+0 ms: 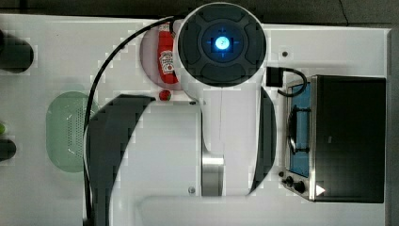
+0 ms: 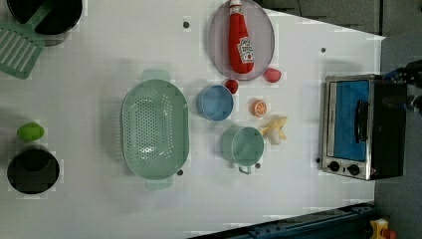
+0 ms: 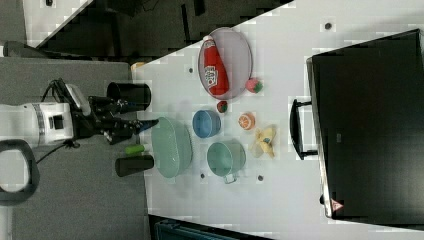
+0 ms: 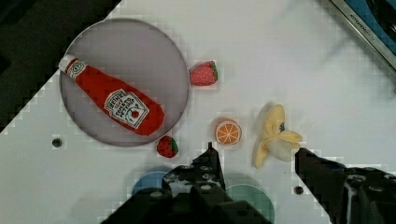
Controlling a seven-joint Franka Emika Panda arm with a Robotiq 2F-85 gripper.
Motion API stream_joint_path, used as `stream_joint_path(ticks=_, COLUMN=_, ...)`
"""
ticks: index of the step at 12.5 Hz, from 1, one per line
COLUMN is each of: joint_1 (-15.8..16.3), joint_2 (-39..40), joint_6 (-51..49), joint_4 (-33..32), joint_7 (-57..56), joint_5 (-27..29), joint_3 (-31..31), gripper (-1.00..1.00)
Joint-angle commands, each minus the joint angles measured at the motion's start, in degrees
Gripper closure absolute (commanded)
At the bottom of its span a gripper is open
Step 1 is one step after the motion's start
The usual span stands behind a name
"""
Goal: Pick banana from table and place on oven.
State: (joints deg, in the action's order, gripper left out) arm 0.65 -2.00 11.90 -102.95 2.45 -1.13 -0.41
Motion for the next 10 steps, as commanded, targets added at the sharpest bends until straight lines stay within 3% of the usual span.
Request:
stream_joint_path(ticks=1, joint_1=-2.3, joint_2=-25.2, joint_6=-7.1, joint_4=-18.8, joint_7=3.2, joint_5=0.1, joint_3=-0.1, gripper=-0.58)
stream_joint_path(ticks=3, joint_1=-2.3, joint_2=-25.2, joint_6=-7.1, joint_4=-18.8, joint_7=3.2, joint_5=0.1, joint_3=-0.1, gripper=-0.99)
stream_joint_path(ticks=6, joint_1=-2.3, joint_2=-24.4, joint_6=-6.3, joint_4=-19.3, joint_7=3.2, joint_5=0.1, joint_3=-0.1, gripper=-1.0)
stream_joint_path(ticks=10, joint_1=-2.3, joint_2=-19.9, joint_6=1.9, joint_4=-22.4, joint_7=3.2, joint_5=0.1, joint_3=-0.1, gripper=-1.0)
